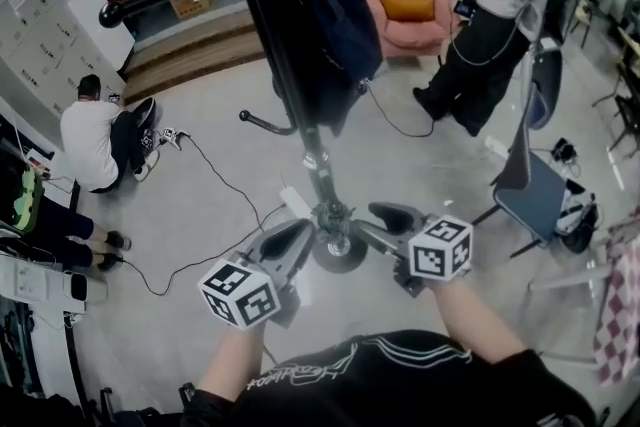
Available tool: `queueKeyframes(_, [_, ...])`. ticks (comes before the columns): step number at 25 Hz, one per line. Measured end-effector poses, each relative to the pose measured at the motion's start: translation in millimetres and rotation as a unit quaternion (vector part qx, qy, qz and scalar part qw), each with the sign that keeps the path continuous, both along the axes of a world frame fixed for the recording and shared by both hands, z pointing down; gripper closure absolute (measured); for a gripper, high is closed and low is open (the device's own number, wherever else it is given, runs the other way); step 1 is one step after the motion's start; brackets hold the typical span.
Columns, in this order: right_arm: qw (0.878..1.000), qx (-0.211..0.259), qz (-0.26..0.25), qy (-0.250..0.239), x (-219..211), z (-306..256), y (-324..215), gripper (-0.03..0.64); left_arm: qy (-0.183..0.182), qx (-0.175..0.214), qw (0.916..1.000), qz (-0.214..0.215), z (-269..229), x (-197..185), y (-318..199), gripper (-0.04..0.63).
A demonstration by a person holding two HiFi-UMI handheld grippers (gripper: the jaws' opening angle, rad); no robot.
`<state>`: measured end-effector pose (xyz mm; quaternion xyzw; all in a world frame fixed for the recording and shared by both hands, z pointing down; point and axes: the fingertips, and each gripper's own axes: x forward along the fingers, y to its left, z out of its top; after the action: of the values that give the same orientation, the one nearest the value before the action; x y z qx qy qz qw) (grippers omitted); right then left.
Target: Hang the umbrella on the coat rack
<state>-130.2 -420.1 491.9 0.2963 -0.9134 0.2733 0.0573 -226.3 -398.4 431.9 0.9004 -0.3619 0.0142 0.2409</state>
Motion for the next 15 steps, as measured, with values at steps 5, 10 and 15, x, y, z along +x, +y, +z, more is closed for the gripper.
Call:
queueKeyframes(5, [0.998,0.057,0.008,-0.041,24.3,-61.2,41.1,0.517,0.011,-0.003,0.9999,0.009,-15.1,20.9,41.8,0.561])
queueKeyframes(10, [0.993,0.096,-0.016,-0.074,41.5,-120.1,99.6,0.58,0.025,-0.013,0.9996,0.004,-42.8,44.0,90.5,0.561])
queueKeyframes(15, [0.988,0.118,-0.052,-0.088,59.6,-164.2,168.4,0.592,0.037,0.011,0.9991,0.016,-75.7,73.9,151.4,0.574])
